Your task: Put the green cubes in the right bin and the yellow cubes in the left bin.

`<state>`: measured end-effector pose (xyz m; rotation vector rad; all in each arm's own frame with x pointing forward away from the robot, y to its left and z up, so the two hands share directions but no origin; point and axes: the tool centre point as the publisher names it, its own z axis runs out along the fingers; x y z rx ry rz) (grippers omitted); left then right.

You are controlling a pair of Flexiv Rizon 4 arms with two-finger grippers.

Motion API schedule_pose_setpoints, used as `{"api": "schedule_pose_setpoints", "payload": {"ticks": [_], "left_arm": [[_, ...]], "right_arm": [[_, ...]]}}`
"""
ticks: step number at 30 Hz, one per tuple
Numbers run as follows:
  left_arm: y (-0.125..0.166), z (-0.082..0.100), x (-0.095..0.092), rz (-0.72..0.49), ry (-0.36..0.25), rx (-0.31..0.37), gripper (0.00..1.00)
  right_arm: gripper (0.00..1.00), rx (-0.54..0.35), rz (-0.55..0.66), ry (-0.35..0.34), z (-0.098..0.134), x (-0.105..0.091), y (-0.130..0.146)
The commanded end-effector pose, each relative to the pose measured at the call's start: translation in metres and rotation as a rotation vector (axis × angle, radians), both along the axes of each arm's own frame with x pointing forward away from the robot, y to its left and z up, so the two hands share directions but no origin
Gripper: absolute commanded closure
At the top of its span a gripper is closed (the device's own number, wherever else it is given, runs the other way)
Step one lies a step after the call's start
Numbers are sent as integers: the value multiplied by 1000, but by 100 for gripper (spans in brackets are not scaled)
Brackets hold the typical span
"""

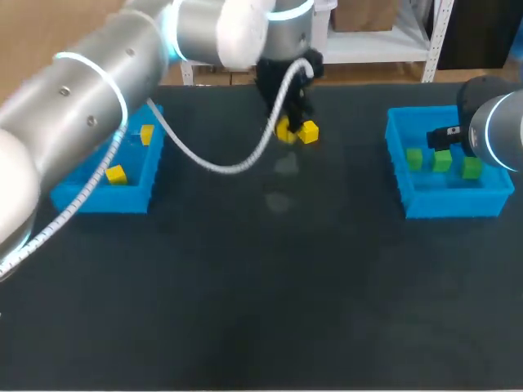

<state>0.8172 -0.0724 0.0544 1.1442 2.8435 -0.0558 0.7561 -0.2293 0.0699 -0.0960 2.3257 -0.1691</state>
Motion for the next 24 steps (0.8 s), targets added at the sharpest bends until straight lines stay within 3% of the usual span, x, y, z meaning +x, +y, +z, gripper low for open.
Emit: {"api": "schedule_pose_setpoints", "payload": {"ticks": [1, 6, 11, 24], "left_arm": [[31, 42, 3, 29, -66, -23, 100], [74, 63, 22, 120, -108, -14, 100], [128, 73, 26, 242, -125, -14, 100], [275, 62, -8, 570, -116, 19, 100]], "right_arm": [[0, 3, 2, -7, -1, -2, -1], [0, 3, 2, -7, -1, -2, -1], [0, 3, 2, -7, -1, -2, -1], [0, 3, 2, -7, -1, -2, -1]]}}
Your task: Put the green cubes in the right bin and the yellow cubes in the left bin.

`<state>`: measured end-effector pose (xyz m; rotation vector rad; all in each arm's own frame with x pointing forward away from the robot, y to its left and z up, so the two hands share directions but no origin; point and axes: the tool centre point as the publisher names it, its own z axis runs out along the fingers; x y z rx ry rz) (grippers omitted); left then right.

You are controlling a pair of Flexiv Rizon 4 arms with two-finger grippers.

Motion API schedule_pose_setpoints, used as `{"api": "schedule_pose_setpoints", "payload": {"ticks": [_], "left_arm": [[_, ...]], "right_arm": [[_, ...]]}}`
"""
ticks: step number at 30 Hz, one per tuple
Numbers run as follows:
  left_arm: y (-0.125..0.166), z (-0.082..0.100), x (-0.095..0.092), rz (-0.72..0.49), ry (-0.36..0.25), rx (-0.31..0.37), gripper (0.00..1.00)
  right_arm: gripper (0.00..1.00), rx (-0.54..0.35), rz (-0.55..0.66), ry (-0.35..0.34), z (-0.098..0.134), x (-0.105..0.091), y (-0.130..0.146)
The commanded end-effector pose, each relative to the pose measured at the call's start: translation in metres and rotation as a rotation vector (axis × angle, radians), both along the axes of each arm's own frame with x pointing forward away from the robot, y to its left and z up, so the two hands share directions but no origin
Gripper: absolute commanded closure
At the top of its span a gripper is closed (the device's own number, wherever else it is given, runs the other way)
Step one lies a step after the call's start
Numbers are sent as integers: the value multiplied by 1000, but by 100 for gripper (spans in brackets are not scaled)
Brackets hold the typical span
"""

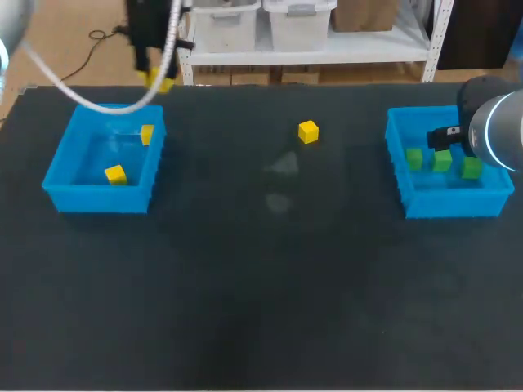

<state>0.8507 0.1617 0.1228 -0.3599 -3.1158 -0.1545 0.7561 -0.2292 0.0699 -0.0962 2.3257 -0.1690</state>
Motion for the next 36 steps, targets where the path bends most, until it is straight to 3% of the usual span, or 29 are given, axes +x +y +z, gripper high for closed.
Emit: {"api": "schedule_pose_setpoints", "payload": {"ticks": [1, 8, 9, 10, 14, 16, 22, 31, 36], "left_arm": [[48, -9, -44, 39, -175, -71, 100], [64, -21, -50, 78, -159, -31, 100], [63, -21, -49, 78, -162, -9, 77], [61, -20, -47, 78, -169, -11, 0], [44, -4, -37, 51, -208, -32, 0], [28, 5, -31, 25, -220, -78, 0], [-45, 24, -15, -141, -237, -162, 0], [-191, 22, -3, -454, -201, -236, 0], [-248, 13, -2, -582, -156, -257, 0]], "right_arm": [[0, 3, 2, -7, -1, -2, -1], [0, 3, 2, -7, -1, -2, -1], [0, 3, 2, -7, -1, -2, -1], [0, 3, 2, -7, -1, -2, -1], [0, 3, 2, -7, -1, -2, -1], [0, 3, 2, -7, -1, -2, -1], [0, 3, 2, -7, -1, -2, -1], [0, 3, 2, -7, -1, -2, -1], [0, 3, 2, -7, -1, -2, -1]]}}
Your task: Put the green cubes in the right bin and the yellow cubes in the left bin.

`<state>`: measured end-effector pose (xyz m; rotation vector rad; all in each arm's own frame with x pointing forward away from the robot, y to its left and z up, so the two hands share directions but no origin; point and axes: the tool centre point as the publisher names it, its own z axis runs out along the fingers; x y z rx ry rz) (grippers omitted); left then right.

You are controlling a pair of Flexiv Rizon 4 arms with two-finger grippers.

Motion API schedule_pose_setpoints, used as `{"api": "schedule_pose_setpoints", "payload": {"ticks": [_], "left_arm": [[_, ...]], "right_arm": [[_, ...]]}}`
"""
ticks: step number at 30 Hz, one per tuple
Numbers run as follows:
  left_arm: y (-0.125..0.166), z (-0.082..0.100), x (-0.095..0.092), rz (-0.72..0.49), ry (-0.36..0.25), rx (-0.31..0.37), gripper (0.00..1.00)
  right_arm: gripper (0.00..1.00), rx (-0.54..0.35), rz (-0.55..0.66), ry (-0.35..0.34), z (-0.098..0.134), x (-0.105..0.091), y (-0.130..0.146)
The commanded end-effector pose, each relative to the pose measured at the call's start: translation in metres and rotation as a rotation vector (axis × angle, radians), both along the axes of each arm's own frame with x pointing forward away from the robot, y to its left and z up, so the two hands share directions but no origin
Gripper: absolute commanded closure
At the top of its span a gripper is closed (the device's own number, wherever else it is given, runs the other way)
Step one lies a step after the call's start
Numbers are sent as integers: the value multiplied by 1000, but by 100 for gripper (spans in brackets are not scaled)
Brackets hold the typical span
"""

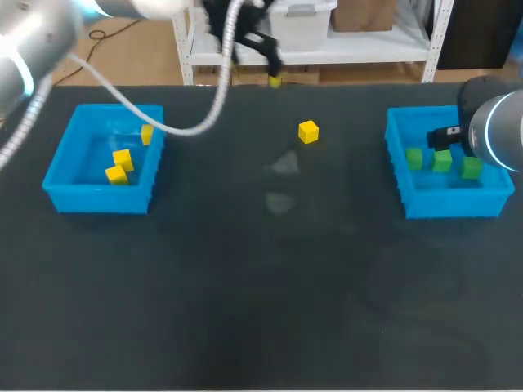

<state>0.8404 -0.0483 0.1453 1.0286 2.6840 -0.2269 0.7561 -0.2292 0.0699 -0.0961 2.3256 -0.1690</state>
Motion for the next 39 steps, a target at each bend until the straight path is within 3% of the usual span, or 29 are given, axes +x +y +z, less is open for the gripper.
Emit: {"api": "schedule_pose_setpoints", "payload": {"ticks": [1, 10, 18, 23, 31, 39], "left_arm": [[-47, -12, 7, -96, 42, 38, 0], [-77, -44, 2, -255, 88, 116, 0], [-81, -81, 12, -272, 130, 188, 0], [-88, -93, 12, -287, 127, 216, 0], [-93, -125, 10, -301, 188, 254, 0], [-94, -145, 16, -287, 202, 289, 0]], "right_arm": [[0, 3, 2, -7, -1, -2, -1], [0, 3, 2, -7, -1, -2, -1], [0, 3, 2, -7, -1, -2, -1], [0, 3, 2, -7, -1, -2, -1], [0, 3, 2, -7, -1, -2, -1], [0, 3, 2, -7, -1, -2, -1]]}}
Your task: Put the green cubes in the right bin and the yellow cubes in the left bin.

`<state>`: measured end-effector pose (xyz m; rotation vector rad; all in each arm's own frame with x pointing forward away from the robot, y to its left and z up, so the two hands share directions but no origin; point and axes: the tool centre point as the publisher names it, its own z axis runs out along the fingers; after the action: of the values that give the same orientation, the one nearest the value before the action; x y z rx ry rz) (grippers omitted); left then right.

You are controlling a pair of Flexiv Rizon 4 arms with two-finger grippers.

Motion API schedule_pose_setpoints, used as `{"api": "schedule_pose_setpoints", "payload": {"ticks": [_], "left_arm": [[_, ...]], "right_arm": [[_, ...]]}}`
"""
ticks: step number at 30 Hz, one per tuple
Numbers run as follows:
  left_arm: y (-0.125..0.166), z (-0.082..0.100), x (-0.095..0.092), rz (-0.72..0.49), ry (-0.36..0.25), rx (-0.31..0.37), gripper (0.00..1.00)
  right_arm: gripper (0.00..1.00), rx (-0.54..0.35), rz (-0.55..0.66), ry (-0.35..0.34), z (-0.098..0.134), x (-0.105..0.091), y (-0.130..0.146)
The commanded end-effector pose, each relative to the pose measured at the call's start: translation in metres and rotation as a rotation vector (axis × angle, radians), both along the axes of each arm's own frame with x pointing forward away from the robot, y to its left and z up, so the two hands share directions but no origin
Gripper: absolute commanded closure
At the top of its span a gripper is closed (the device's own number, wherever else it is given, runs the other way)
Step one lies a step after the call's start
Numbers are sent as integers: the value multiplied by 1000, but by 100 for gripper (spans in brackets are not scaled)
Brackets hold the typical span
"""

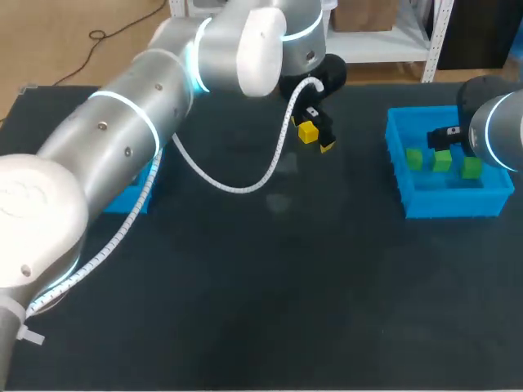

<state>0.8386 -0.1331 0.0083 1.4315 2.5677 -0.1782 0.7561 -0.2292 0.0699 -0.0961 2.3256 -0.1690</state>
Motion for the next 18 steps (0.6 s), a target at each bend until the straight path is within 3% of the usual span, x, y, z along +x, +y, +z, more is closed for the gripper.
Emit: {"api": "schedule_pose_setpoints", "payload": {"ticks": [1, 9, 18], "left_arm": [[-10, -9, 18, 3, 153, 232, 0], [-13, -15, 22, 33, 98, 251, 0], [-12, -22, 25, 100, 64, 224, 0]], "right_arm": [[0, 3, 2, -7, -1, -2, -1], [0, 3, 2, -7, -1, -2, -1], [0, 3, 2, -7, -1, -2, -1]]}}
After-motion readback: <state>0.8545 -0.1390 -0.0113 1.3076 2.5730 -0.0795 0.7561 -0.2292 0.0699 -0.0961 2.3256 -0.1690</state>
